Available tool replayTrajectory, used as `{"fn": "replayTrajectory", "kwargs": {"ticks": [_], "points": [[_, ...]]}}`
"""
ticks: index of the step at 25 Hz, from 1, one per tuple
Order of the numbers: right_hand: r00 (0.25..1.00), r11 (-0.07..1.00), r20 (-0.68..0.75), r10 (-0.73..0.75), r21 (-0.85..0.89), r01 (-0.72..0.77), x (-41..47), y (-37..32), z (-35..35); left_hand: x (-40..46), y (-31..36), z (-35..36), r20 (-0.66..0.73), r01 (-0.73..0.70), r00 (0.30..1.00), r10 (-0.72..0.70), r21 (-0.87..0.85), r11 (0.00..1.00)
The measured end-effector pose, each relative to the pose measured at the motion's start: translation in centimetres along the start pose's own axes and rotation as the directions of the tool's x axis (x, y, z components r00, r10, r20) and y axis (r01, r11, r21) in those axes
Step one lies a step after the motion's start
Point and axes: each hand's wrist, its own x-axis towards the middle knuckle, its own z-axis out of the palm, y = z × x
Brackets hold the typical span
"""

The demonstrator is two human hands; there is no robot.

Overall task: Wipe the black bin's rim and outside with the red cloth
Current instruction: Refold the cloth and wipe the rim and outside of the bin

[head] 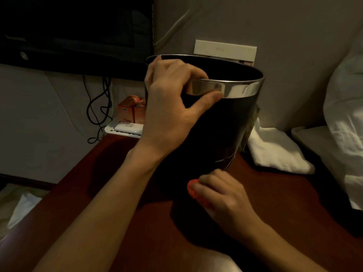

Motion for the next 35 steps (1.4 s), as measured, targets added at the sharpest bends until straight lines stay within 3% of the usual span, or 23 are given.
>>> {"fn": "replayTrajectory", "kwargs": {"ticks": [3,5,10,13,17,21,24,27,30,32,35], "points": [[0.958,0.989,-0.250,0.143,0.012,-0.145,2.1,0.8,-2.5,0.2,-0.3,-0.5,0.016,0.014,1.000,-0.014,-0.031,0.999],[0.924,0.978,-0.328,0.196,-0.003,-0.209,2.6,0.8,-2.9,0.3,-0.4,-0.5,0.029,0.015,0.999,-0.014,-0.035,0.999],[0.999,1.000,-0.032,0.003,-0.012,-0.003,0.2,-1.0,0.9,0.5,-1.3,-1.2,0.035,0.030,0.999,-0.026,-0.110,0.993],[0.990,0.995,-0.105,0.095,0.053,-0.089,0.5,-1.1,0.5,0.4,-1.2,-1.2,0.012,0.018,1.000,-0.016,-0.128,0.992],[0.869,0.950,-0.385,0.310,0.106,-0.292,4.3,-0.2,-3.1,0.4,-1.2,-1.0,-0.002,0.030,1.000,-0.030,-0.149,0.988],[0.747,0.939,-0.586,0.315,0.077,-0.335,8.8,0.5,-5.6,0.4,-1.0,-1.0,0.007,0.032,0.999,-0.031,-0.159,0.987],[0.813,0.970,-0.548,0.198,-0.009,-0.242,8.7,-0.9,-3.7,0.5,-1.1,-1.0,0.013,0.038,0.999,-0.036,-0.156,0.987],[0.945,0.984,-0.328,-0.010,-0.173,-0.050,6.4,-2.7,-1.1,0.6,-1.3,-1.1,0.018,0.037,0.999,-0.034,-0.155,0.987],[0.980,0.986,-0.194,-0.043,-0.168,0.009,5.8,-2.8,-1.3,0.5,-1.4,-1.2,0.015,0.034,0.999,-0.032,-0.150,0.988],[0.931,0.987,-0.357,0.075,-0.108,-0.121,7.5,-1.7,-3.4,0.6,-1.4,-1.3,0.017,0.051,0.999,-0.049,-0.158,0.986],[0.743,0.936,-0.611,0.275,-0.006,-0.352,10.9,0.4,-7.0,0.4,-1.3,-1.5,0.022,0.057,0.998,-0.055,-0.162,0.985]]}}
